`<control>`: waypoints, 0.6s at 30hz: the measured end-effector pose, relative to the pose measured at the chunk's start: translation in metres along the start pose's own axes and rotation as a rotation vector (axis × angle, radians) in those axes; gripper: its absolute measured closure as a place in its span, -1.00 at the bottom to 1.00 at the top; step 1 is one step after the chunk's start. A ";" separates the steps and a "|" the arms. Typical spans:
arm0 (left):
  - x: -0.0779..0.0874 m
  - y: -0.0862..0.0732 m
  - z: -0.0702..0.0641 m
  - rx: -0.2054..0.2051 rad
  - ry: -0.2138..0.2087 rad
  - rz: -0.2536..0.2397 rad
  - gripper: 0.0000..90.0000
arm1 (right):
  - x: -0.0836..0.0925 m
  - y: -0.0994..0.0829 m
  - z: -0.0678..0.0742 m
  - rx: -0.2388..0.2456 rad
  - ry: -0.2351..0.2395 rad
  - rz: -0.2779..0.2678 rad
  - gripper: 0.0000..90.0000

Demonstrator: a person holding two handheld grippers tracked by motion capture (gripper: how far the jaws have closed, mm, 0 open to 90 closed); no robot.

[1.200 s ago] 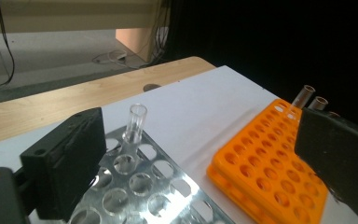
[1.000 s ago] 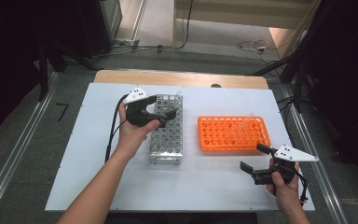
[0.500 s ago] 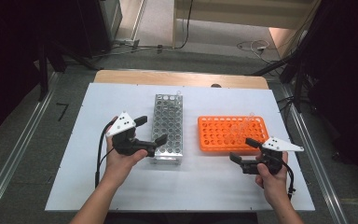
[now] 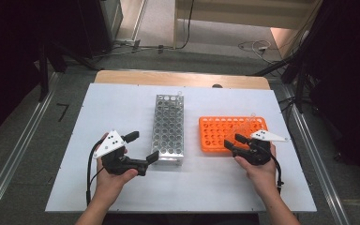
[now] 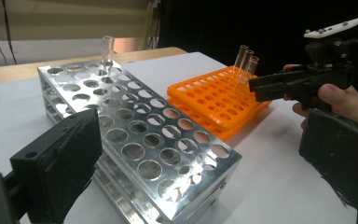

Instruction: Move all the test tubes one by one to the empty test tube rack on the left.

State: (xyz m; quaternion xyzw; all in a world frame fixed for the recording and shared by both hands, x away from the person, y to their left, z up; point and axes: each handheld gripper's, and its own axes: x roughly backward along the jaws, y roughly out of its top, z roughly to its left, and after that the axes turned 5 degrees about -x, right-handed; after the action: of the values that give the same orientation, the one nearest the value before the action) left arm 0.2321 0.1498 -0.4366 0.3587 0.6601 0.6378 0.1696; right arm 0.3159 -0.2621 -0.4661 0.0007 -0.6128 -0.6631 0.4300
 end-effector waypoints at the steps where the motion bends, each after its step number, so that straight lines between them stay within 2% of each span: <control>1: 0.000 0.000 0.000 -0.003 0.004 0.002 -1.00 | -0.003 0.001 0.001 0.001 -0.016 0.011 -0.03; 4: -0.002 0.000 -0.001 -0.004 -0.002 0.001 -1.00 | -0.010 0.002 0.002 -0.007 -0.046 0.021 0.09; 7: -0.003 -0.001 -0.003 -0.009 -0.006 0.009 -1.00 | -0.017 0.003 0.001 -0.036 -0.094 0.012 0.26; 8: -0.004 -0.001 -0.004 -0.010 -0.005 0.009 -1.00 | -0.017 0.003 0.001 -0.036 -0.094 0.012 0.26; 14: -0.006 -0.003 -0.004 -0.011 -0.012 0.013 -1.00 | -0.022 0.001 0.001 -0.010 -0.149 -0.015 0.43; 18: -0.007 -0.002 -0.004 -0.006 -0.009 0.013 -1.00 | -0.023 0.000 0.001 0.004 -0.163 -0.034 0.45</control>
State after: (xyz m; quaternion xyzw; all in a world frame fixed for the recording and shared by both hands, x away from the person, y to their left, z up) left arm 0.2333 0.1424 -0.4399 0.3656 0.6549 0.6393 0.1695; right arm 0.3302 -0.2483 -0.4781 -0.0423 -0.6469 -0.6670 0.3673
